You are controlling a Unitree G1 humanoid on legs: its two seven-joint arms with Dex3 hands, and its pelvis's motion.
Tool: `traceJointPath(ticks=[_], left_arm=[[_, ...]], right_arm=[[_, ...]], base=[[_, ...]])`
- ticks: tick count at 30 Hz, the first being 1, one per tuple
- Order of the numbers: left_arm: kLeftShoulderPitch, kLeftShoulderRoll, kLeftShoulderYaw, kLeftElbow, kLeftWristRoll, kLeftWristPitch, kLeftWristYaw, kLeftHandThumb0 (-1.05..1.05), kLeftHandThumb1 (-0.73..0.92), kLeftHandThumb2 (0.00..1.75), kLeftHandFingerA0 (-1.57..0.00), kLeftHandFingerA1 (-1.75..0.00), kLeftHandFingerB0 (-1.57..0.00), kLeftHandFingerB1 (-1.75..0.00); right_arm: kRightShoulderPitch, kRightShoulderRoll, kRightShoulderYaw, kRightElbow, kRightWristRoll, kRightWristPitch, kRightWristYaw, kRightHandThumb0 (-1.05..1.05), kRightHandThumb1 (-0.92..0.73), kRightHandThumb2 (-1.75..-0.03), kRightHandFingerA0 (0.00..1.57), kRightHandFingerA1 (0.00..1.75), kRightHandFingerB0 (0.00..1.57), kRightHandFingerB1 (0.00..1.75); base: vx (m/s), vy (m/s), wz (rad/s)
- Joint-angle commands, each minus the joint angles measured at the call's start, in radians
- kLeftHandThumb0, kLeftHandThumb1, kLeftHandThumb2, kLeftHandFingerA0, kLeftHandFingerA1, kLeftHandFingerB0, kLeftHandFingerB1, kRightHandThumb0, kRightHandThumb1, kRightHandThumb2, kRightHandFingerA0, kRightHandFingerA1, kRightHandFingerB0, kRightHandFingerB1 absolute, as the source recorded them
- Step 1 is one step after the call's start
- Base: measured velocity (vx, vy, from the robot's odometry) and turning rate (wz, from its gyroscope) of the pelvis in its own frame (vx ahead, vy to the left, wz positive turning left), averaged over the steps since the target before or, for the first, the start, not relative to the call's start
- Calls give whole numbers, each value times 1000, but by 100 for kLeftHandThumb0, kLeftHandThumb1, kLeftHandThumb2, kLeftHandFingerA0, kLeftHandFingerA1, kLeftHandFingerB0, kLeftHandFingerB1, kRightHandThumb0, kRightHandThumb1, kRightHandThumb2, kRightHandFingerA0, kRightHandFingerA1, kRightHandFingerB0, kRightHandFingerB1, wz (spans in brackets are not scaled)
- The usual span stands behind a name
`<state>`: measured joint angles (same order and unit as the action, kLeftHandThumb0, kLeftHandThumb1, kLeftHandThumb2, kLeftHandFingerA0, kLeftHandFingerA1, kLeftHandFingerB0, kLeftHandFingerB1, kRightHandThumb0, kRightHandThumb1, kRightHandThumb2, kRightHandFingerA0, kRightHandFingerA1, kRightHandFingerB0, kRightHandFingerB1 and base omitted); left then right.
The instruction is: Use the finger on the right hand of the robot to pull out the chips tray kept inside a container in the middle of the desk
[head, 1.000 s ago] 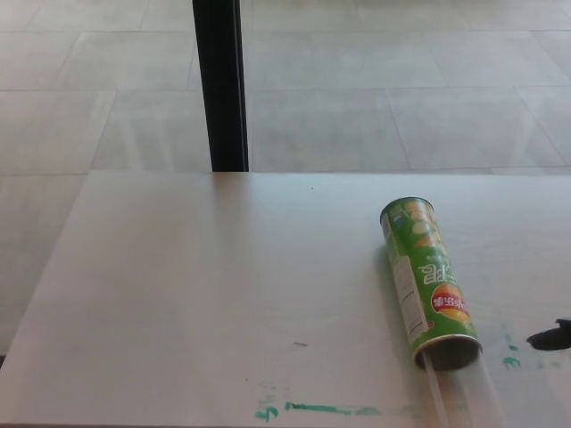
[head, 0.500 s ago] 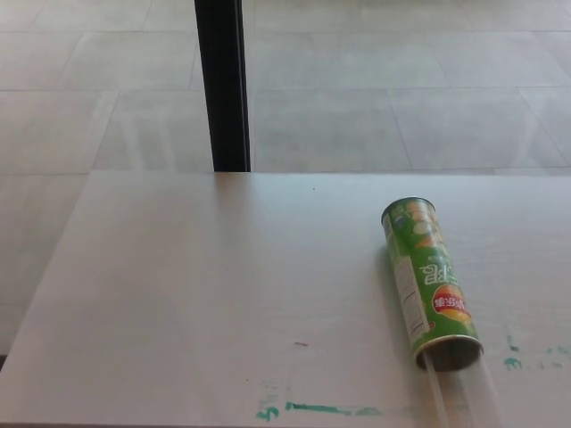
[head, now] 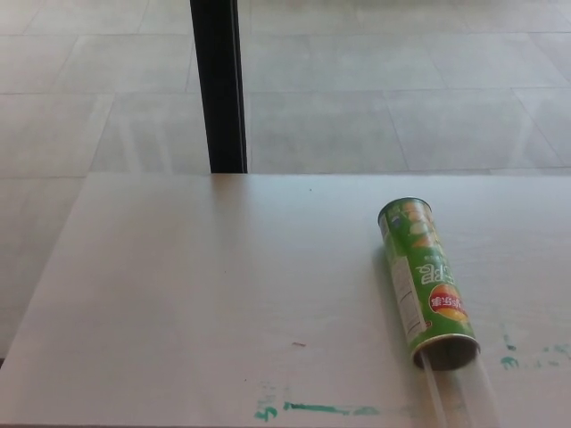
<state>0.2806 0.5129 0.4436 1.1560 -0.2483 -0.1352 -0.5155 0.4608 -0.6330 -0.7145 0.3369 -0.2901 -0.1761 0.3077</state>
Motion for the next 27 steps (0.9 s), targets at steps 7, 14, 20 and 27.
traceJointPath(ticks=[7, 14, 20, 27], left_arm=[[12, 0, -13, 5, 17, -29, 29, -71, 74, 62, -32, -70, -31, -49], [20, -2, -4, 17, 3, -16, 28, -69, 73, 62, -32, -71, -30, -47], [6, -5, -20, 8, 14, -26, 33, -67, 75, 63, -32, -72, -34, -54], [-11, 4, -30, 42, 20, -24, 55, -68, 72, 62, -35, -71, -38, -56]], right_arm=[[-134, 148, 35, 537, 41, -51, -416, -25, -56, -57, 71, 100, 51, 60], [-169, 180, 26, 648, 134, -36, -302, -27, -56, -56, 70, 81, 52, 57], [-184, 155, 121, 761, 135, -68, -240, -31, -60, -57, 72, 73, 46, 56], [-183, 145, 186, 833, 175, -82, -197, -26, -59, -57, 71, 74, 55, 58]], base=[[0, 0, 0], [0, 0, 0], [0, 0, 0], [0, 0, 0]])
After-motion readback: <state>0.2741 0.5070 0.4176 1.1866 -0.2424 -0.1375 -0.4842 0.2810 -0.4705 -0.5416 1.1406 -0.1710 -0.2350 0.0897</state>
